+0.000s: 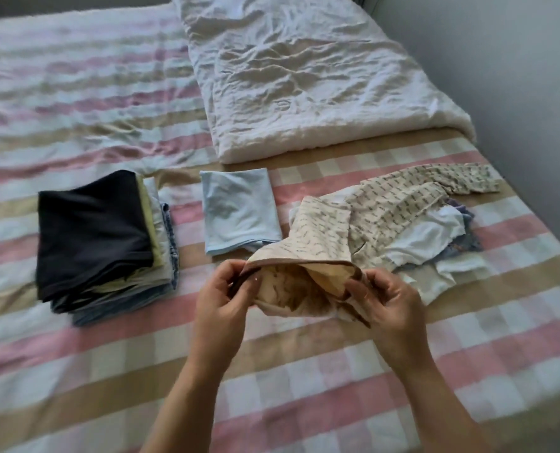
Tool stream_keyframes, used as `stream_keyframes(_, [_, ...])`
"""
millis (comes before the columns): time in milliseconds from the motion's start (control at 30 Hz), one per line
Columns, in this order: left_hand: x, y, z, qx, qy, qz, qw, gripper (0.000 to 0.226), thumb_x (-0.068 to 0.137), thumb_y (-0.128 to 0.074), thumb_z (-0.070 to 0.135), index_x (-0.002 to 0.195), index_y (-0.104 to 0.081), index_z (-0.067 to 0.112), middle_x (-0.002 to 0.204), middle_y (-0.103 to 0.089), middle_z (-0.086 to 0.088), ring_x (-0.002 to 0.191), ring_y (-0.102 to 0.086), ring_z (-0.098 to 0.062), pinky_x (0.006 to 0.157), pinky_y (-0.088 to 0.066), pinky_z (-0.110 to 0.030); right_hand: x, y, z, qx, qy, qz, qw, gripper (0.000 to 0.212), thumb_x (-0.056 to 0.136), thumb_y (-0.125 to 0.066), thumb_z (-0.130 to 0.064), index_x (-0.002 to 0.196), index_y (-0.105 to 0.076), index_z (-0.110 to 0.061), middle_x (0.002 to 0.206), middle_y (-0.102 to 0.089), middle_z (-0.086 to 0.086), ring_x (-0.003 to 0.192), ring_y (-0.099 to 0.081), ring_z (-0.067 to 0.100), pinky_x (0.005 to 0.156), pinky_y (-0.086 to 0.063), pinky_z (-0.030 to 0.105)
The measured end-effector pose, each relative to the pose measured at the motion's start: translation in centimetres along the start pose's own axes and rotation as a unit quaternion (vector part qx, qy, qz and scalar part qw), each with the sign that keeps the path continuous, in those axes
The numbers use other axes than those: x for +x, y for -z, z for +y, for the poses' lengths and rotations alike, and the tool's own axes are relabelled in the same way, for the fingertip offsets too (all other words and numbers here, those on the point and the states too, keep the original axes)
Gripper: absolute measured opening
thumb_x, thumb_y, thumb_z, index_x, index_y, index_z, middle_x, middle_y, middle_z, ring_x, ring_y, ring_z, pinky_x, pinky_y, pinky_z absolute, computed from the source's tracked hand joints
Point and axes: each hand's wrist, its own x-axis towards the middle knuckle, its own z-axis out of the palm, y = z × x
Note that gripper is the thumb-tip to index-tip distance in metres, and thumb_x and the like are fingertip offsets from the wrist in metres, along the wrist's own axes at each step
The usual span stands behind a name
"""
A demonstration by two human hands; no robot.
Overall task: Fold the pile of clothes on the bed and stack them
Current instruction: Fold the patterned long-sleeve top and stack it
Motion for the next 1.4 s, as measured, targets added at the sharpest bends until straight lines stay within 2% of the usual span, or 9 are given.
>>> stream_keyframes(167, [-7.9, 7.6, 5.9, 0.004, 0.001, -0.064, 0.998, 0.007, 0.074, -0.060, 0.015, 0.078, -0.066, 0.014, 0.067, -0.065, 0.002, 0.062, -0.059, -0.002, 0.054, -0.046, -0.012, -7.5, -1.8, -4.0, 0.084, -0.027, -0.095, 0.992, 0.013, 0.074, -0.065, -0.025, 0.071, -0.067, -0.013, 0.057, -0.059, -0.002, 0.054, -0.052, 0.007, 0.049, -0.041, 0.017])
stream_keyframes(300, [-12.1, 11.5, 5.7, 0.026, 0.052, -0.060, 0.997, 0.002, 0.077, -0.067, 0.014, 0.076, -0.067, 0.011, 0.065, -0.066, -0.001, 0.061, -0.061, -0.004, 0.052, -0.046, -0.012, -11.7, -4.0, -4.1, 0.097, -0.074, -0.121, 0.985, 0.015, 0.073, -0.065, -0.031, 0.077, -0.071, -0.018, 0.069, -0.068, 0.010, 0.061, -0.064, 0.018, 0.054, -0.050, 0.026])
stream_keyframes(533, [-15.1, 13.3, -7.2, 0.139, 0.165, 0.169, 0.962, 0.011, 0.085, -0.062, 0.004, 0.075, -0.062, 0.010, 0.069, -0.062, -0.001, 0.066, -0.056, -0.011, 0.057, -0.044, -0.016, -15.1, -9.4, 4.9, 0.017, -0.215, -0.170, 0.961, 0.014, 0.087, -0.062, -0.013, 0.091, -0.072, -0.022, 0.085, -0.074, -0.004, 0.083, -0.068, 0.010, 0.071, -0.055, 0.024])
stream_keyframes(667, [-17.4, 13.8, -13.6, 0.244, 0.221, 0.227, 0.917, 0.016, 0.078, -0.060, -0.002, 0.087, -0.062, 0.010, 0.091, -0.062, -0.007, 0.090, -0.056, -0.026, 0.076, -0.049, -0.038, -16.5, -10.3, 9.7, -0.047, -0.258, -0.103, 0.959, 0.016, 0.087, -0.062, -0.010, 0.075, -0.068, -0.019, 0.076, -0.071, 0.001, 0.074, -0.066, 0.020, 0.066, -0.052, 0.032])
stream_keyframes(800, [-20.0, 13.7, -16.1, 0.306, 0.222, 0.301, 0.875, 0.032, 0.072, -0.052, -0.014, 0.095, -0.063, 0.006, 0.101, -0.056, -0.006, 0.100, -0.046, -0.026, 0.079, -0.035, -0.028, -17.9, -10.8, 11.7, -0.101, -0.311, -0.094, 0.940, 0.017, 0.089, -0.061, -0.020, 0.072, -0.065, -0.020, 0.075, -0.069, 0.001, 0.063, -0.061, 0.012, 0.056, -0.049, 0.027])
stream_keyframes(867, [-21.0, 14.0, -16.2, 0.262, 0.210, 0.324, 0.884, 0.030, 0.076, -0.053, -0.013, 0.091, -0.065, 0.010, 0.098, -0.059, -0.002, 0.098, -0.053, -0.024, 0.078, -0.037, -0.025, -18.7, -10.9, 11.8, -0.099, -0.334, -0.097, 0.932, 0.019, 0.089, -0.060, -0.018, 0.071, -0.065, -0.018, 0.075, -0.069, 0.005, 0.067, -0.061, 0.019, 0.062, -0.047, 0.031])
stream_keyframes(1067, [-20.6, 16.0, -12.1, 0.094, 0.154, 0.366, 0.913, 0.020, 0.087, -0.058, 0.000, 0.084, -0.068, 0.017, 0.080, -0.068, 0.000, 0.081, -0.064, -0.019, 0.070, -0.054, -0.028, -19.0, -10.3, 6.4, -0.037, -0.230, -0.010, 0.972, 0.015, 0.088, -0.056, -0.030, 0.080, -0.063, -0.021, 0.071, -0.069, -0.005, 0.067, -0.064, 0.011, 0.057, -0.052, 0.025])
stream_keyframes(1267, [-20.9, 17.2, -1.4, 0.063, 0.064, 0.291, 0.953, 0.021, 0.091, -0.054, 0.010, 0.078, -0.067, 0.022, 0.069, -0.066, 0.008, 0.067, -0.060, 0.003, 0.055, -0.047, -0.010, -18.2, -8.1, -4.4, 0.006, -0.084, -0.017, 0.996, 0.018, 0.083, -0.052, -0.038, 0.084, -0.063, -0.024, 0.073, -0.067, -0.003, 0.064, -0.062, 0.003, 0.053, -0.051, 0.017])
stream_keyframes(1400, [-22.8, 17.7, 5.9, 0.086, 0.009, 0.235, 0.968, 0.019, 0.090, -0.051, 0.019, 0.079, -0.067, 0.018, 0.072, -0.066, 0.005, 0.065, -0.058, -0.003, 0.053, -0.046, -0.015, -18.5, -5.2, -10.8, -0.015, -0.014, -0.025, 0.999, 0.013, 0.085, -0.054, -0.031, 0.086, -0.064, -0.024, 0.077, -0.070, 0.001, 0.069, -0.066, 0.013, 0.057, -0.056, 0.034])
